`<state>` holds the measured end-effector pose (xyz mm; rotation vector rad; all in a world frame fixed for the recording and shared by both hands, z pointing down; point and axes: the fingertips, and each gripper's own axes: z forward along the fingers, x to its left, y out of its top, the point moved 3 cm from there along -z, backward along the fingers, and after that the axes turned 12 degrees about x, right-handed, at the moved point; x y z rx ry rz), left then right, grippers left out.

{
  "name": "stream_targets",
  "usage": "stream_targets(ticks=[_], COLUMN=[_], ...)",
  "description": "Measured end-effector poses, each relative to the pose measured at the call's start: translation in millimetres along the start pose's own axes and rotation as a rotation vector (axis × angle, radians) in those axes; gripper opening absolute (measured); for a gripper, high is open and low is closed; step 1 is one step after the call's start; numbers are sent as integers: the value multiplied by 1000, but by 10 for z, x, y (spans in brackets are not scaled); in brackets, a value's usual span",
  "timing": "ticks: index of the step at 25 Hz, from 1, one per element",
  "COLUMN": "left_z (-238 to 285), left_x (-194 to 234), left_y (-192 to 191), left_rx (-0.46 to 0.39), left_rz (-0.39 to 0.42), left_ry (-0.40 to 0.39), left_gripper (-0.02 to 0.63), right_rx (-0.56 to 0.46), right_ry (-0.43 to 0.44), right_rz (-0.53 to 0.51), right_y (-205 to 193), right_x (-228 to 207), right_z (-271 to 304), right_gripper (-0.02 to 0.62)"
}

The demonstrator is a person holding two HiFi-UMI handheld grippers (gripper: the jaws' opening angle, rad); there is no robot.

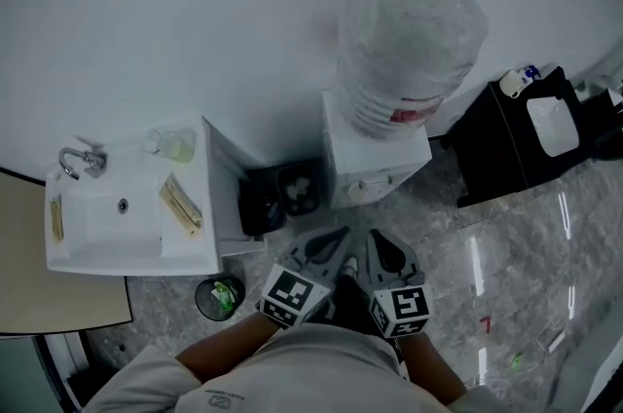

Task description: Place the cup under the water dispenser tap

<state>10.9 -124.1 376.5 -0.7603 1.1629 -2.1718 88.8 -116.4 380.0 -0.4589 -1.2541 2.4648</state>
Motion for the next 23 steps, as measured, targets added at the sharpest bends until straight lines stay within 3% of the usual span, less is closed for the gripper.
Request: stream_targets(ticks=[9, 23], left_z=[-156, -87], left_x=[-151, -105], left_y=[218, 166], left_rx=[-46, -40], left_rz=[43, 47], left_ry=[-4, 7], left_gripper=[5, 5], right_rx=[-43, -28], right_ry=[-10, -3], right_rz=[-58, -64], right_y=[153, 107], right_x=[108, 68], right_z=[-139, -26], right_gripper=[17, 17])
